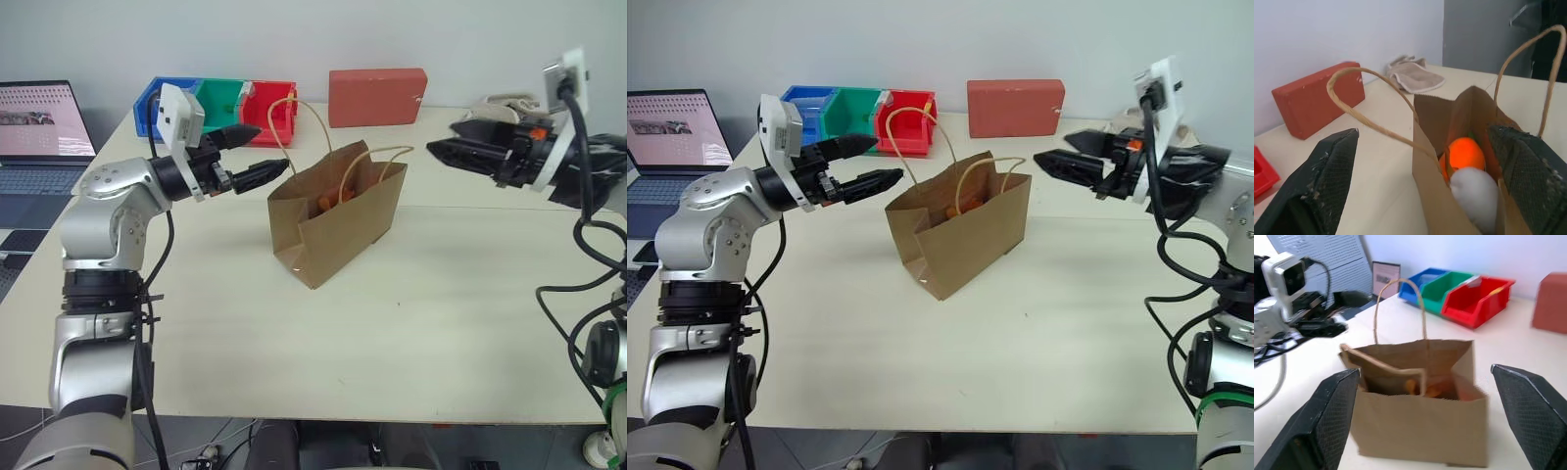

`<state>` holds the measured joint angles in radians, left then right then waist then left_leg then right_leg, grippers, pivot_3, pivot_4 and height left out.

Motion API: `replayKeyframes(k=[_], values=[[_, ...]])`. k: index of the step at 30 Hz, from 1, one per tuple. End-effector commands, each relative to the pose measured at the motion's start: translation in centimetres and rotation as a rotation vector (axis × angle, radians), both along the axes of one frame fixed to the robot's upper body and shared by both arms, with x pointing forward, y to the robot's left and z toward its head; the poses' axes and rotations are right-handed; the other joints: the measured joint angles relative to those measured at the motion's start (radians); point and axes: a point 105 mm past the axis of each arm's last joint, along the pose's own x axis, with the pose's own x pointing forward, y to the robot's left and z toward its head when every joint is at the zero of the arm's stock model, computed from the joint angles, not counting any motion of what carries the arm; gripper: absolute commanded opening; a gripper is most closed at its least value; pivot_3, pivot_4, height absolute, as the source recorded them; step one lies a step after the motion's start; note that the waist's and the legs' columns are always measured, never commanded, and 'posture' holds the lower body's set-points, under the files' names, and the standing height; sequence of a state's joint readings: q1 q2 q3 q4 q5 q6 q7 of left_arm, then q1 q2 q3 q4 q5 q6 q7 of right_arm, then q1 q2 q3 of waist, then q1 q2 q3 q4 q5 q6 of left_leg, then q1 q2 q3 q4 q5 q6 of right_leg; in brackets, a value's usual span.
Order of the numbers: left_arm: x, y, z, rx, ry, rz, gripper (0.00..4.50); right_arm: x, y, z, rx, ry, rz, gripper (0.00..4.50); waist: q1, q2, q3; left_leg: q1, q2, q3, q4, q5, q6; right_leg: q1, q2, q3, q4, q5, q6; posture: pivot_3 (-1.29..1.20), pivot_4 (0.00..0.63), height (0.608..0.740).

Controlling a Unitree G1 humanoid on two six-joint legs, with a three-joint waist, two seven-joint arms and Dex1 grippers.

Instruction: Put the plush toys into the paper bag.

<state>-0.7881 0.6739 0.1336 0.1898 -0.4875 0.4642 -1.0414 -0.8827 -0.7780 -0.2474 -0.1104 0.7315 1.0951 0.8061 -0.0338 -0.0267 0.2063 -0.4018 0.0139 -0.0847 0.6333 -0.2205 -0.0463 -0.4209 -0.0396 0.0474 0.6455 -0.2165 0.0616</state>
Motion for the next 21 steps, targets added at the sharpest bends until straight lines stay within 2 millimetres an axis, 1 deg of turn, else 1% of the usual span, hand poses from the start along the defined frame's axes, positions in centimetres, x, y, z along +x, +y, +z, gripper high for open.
replayKeyframes(k=[1, 4, 7, 8, 10, 12, 16, 19, 21], values=[[-1.7, 1.6, 1.0, -0.005, -0.018, 0.004, 4.48, -1.5, -0.2, 0.3, -0.134, -0.180, 0.056, 4.50, 0.000, 0.000, 0.000, 0.000, 0.000, 0.000, 0.000, 0.000, 0.000, 0.000, 0.000, 0.000, 0.000, 0.000, 0.000, 0.00, 0.150, 0.740], [-2.8, 2.8, -0.3, 0.013, 0.037, 0.008, 4.48, -3.2, 0.3, -1.1, -0.241, -0.217, 0.159, 4.50, -0.001, 0.000, 0.000, 0.001, 0.000, 0.000, -0.001, 0.000, 0.000, 0.000, 0.000, 0.000, 0.000, -0.001, 0.000, 0.00, 0.150, 0.740], [-3.7, 3.0, -1.7, 0.004, 0.102, -0.004, 4.48, -4.8, 1.4, -1.9, -0.249, -0.176, 0.271, 4.50, -0.004, 0.000, 0.000, 0.001, 0.000, 0.001, -0.002, 0.000, 0.000, 0.000, 0.000, 0.000, 0.000, -0.001, -0.001, 0.00, 0.150, 0.740], [-3.9, 2.8, -2.1, -0.004, 0.124, -0.017, 4.48, -5.2, 1.8, -2.0, -0.243, -0.170, 0.295, 4.50, -0.004, 0.000, 0.000, 0.002, 0.001, 0.001, -0.002, 0.000, 0.000, 0.000, 0.000, 0.000, 0.000, -0.001, -0.001, 0.00, 0.150, 0.740], [-3.8, 1.8, -4.1, 0.005, 0.170, -0.048, 4.48, -6.1, 3.1, -2.5, -0.241, -0.138, 0.363, 4.50, -0.002, 0.000, 0.000, 0.002, 0.001, 0.001, -0.001, 0.000, 0.000, 0.000, 0.000, 0.000, 0.001, -0.001, -0.001, 0.00, 0.150, 0.740], [-3.4, 1.2, -5.0, 0.014, 0.180, -0.048, 4.48, -6.6, 3.8, -2.9, -0.243, -0.122, 0.396, 4.50, 0.000, 0.000, 0.000, 0.003, 0.001, 0.001, -0.001, 0.000, 0.000, 0.001, 0.000, 0.000, 0.001, -0.001, -0.001, 0.00, 0.150, 0.740], [-2.2, 0.4, -5.7, 0.002, 0.177, -0.044, 4.48, -6.8, 4.3, -3.4, -0.251, -0.106, 0.414, 4.50, 0.005, 0.000, 0.000, 0.001, 0.000, 0.001, 0.000, 0.000, 0.000, 0.001, 0.000, 0.000, 0.000, 0.000, -0.001, 0.00, 0.150, 0.740], [-2.5, -0.5, -6.0, 0.009, 0.186, -0.098, 4.48, -6.9, 4.4, -3.6, -0.252, -0.098, 0.414, 4.50, 0.004, 0.000, 0.000, 0.001, 0.000, 0.001, 0.000, 0.000, 0.000, 0.001, 0.000, 0.000, 0.000, 0.000, -0.001, 0.00, 0.150, 0.740], [-2.7, -0.8, -5.8, 0.001, 0.182, -0.117, 4.48, -7.0, 4.3, -3.9, -0.258, -0.087, 0.415, 4.50, 0.004, 0.000, 0.000, 0.001, 0.000, 0.001, 0.000, 0.000, 0.000, 0.001, 0.000, 0.000, 0.000, -0.001, -0.001, 0.00, 0.150, 0.740]])
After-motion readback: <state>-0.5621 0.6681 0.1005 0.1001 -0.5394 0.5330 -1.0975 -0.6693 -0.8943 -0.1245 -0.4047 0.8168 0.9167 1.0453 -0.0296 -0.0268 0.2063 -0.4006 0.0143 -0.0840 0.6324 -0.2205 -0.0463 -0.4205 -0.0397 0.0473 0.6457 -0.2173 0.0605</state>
